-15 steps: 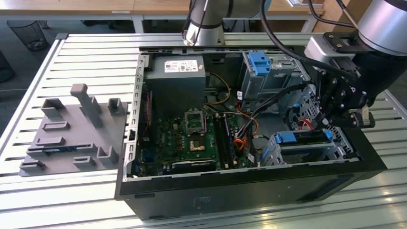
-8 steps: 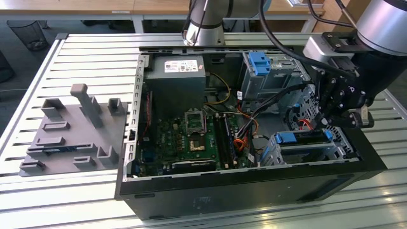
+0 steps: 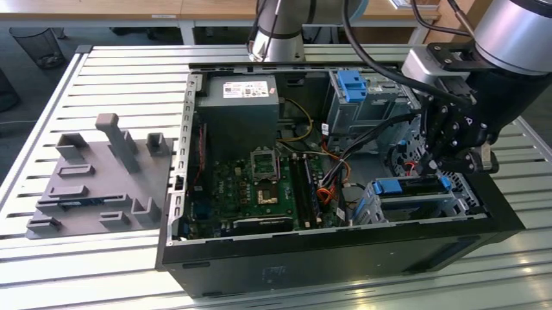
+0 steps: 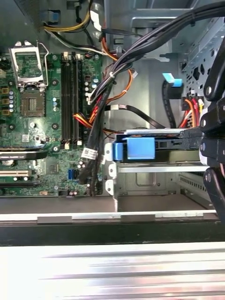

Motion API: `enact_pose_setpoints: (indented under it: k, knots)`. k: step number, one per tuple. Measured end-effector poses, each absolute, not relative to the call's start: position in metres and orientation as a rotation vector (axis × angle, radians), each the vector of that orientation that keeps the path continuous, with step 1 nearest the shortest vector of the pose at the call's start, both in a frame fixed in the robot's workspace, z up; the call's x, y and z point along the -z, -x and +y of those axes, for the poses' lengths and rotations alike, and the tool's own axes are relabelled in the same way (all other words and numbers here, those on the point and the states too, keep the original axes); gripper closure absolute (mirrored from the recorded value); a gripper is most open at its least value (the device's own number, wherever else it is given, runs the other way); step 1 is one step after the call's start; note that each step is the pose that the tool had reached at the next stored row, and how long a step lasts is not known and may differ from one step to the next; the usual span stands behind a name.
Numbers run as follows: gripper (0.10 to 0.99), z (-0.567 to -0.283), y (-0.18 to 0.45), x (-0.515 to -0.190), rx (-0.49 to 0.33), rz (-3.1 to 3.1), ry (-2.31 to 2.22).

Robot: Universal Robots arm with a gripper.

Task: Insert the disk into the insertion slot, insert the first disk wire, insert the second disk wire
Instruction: 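Insert the second disk wire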

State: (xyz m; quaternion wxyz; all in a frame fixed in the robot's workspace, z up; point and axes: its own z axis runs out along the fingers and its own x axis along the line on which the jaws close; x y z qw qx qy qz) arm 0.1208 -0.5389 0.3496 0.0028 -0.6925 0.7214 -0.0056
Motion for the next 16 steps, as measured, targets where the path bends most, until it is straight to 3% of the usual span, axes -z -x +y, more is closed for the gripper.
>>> enact_pose_setpoints:
  k: [16]
  knots:
    - [0.980, -0.538, -0.108, -0.371, 0.015, 2.262, 2.171]
